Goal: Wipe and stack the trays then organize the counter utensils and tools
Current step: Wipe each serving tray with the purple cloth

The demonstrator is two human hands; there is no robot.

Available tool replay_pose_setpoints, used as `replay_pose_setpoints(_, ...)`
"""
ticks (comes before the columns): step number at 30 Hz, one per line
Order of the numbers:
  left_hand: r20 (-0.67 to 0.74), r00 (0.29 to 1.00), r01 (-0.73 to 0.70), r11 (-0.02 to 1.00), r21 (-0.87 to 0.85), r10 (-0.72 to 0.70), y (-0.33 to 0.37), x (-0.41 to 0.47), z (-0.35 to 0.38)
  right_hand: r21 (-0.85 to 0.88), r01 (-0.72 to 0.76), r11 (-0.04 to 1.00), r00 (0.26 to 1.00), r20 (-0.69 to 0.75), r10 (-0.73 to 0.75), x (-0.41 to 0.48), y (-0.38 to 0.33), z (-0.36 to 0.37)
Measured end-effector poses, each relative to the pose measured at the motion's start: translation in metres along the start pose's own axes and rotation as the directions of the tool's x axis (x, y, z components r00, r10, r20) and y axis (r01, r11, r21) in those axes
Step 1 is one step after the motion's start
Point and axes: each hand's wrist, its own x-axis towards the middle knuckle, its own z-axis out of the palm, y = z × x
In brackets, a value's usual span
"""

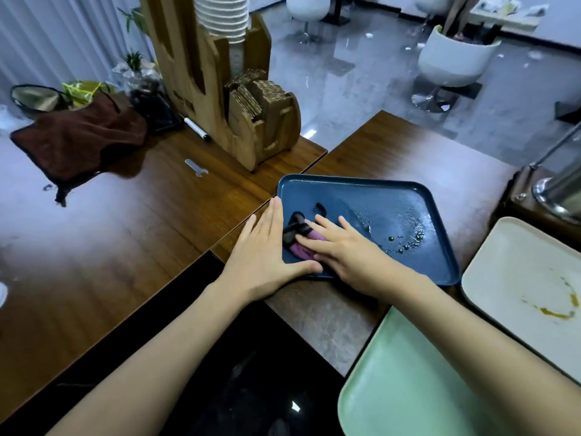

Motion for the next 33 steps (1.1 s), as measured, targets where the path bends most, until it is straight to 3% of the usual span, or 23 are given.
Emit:
replay_pose_setpoints(11, 0.09, 0.996, -0.024, 0.997, 0.078, 0.017, -0.004, 0.0, -0.008, -0.064, -0.215, 0.974, 0.976, -0.003, 0.216, -0.031, 0.038, -0.012)
replay_pose_setpoints(20, -0.014, 1.0, 0.01, 0.998, 0.057, -0.009, -0.013, 0.017, -0.011, -0.053, -0.273, 0.96, 0.962, -0.03, 0.272, 0.015, 0.043, -0.018)
replay_pose_setpoints(27, -0.035, 0.999, -0.018, 0.999, 0.041, 0.019, -0.018, 0.017, -0.009, -0.014, -0.084, 0.996, 0.995, 0.053, 0.084, 0.034, -0.017, 0.001)
replay_pose_setpoints(33, -0.048, 0.999, -0.007, 0.998, 0.057, 0.009, -0.019, 0.017, -0.009, -0.052, -0.147, 0.988, 0.988, 0.039, 0.149, 0.019, -0.005, -0.004)
